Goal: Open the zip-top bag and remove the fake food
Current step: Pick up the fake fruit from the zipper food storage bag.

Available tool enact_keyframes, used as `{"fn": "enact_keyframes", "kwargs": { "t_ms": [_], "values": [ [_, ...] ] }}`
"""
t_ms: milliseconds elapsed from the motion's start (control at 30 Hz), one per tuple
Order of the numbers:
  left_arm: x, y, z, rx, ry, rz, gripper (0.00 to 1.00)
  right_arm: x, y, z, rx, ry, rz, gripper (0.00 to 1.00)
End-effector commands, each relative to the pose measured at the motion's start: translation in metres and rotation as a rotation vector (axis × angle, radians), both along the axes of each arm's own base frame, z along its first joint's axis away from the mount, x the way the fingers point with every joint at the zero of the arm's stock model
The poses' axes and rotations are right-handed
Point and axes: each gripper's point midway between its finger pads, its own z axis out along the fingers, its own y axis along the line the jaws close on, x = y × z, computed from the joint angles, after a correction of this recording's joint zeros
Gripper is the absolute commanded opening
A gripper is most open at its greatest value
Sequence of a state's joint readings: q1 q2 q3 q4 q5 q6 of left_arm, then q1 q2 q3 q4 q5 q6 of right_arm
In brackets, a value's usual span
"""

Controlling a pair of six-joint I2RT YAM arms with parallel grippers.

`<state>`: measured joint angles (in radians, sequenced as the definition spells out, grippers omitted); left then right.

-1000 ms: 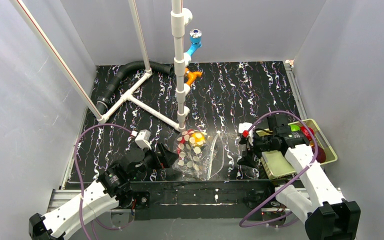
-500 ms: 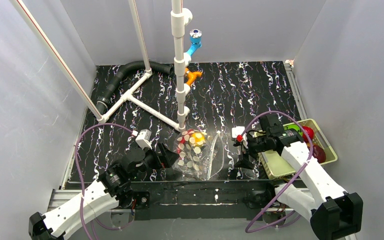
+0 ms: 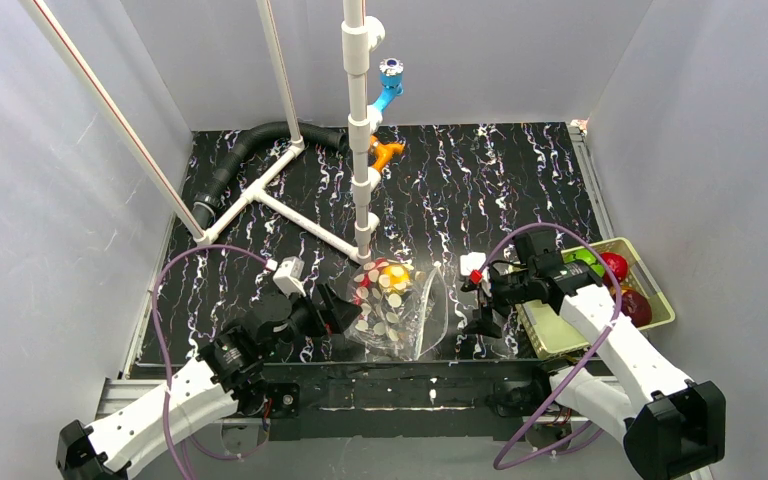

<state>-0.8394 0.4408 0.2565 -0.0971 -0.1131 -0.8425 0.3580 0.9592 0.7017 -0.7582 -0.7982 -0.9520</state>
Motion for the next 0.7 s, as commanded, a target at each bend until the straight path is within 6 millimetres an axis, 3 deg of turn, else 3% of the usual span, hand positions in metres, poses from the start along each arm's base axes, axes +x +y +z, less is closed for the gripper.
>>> {"fn": "enact_keyframes", "kwargs": {
  "t_ms": [0, 667],
  "values": [
    [0.003, -0.007, 0.003, -0.032, -0.001, -0.006, 1.00, -0.004, 0.010, 0.003, 0.044, 0.007, 0.022, 1.00],
    [0.007, -0.026, -0.004, -0.087, 0.045, -0.025, 1.00, 0.002, 0.022, -0.011, 0.011, 0.019, 0.012, 1.00]
  ]
}}
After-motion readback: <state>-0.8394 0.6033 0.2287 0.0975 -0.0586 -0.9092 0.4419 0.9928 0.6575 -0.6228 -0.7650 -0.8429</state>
